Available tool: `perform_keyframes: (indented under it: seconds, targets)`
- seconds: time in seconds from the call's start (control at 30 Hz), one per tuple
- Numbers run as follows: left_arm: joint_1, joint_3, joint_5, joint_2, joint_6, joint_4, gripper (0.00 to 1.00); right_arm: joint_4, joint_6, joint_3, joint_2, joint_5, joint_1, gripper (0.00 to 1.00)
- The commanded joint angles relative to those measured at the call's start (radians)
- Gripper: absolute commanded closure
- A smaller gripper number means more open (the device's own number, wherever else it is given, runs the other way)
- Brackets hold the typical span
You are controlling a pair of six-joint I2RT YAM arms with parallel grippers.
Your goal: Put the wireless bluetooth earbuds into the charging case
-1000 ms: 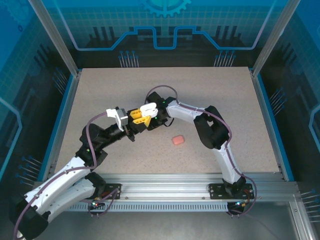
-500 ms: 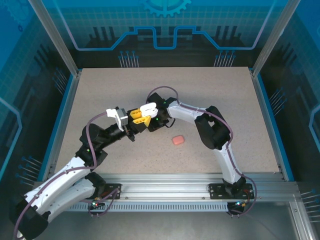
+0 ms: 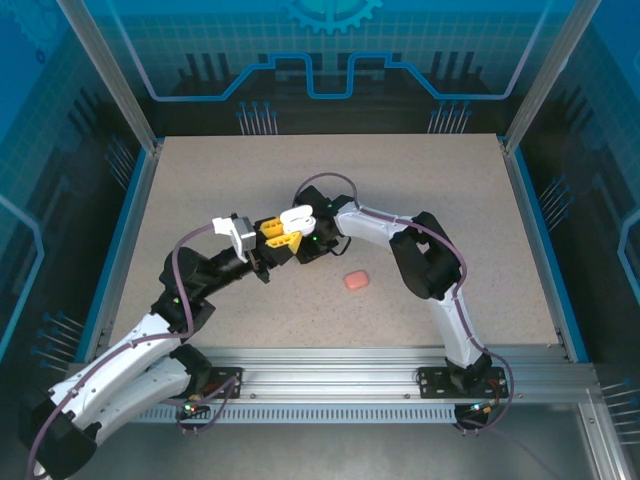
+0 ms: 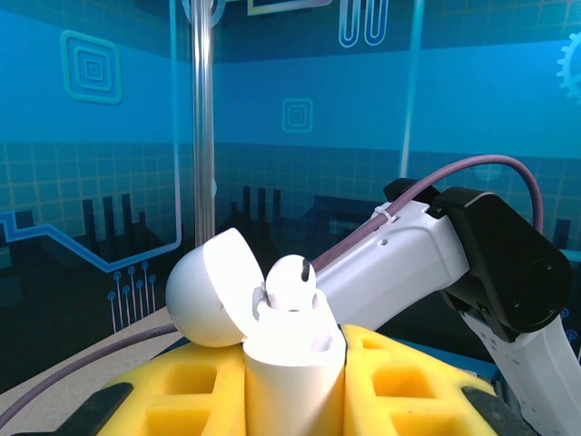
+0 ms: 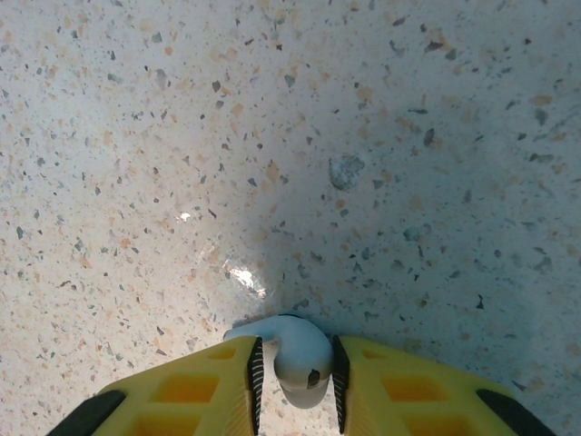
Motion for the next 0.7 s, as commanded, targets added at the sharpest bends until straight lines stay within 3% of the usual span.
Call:
perform_keyframes:
  seconds: [0.0,0.27,0.67]
  targets:
    - [-0.005,-0.002,-0.015,-0.005,0.011,0.012,1.00,-0.024,0.006,0.006,0.011,-0.013,0.006,0.72]
    - [-0.005,-0.001,-0.014,-0.005,0.013,0.010,1.00,0.016,0.025,-0.017,-0.015,-0.015,0.004,0.78]
    - [-0.006,-0.002,-0.012,-0.005,0.013,0.003,1.00,0.082,0.032,-0.115,-0.144,-0.007,-0.020,0.79]
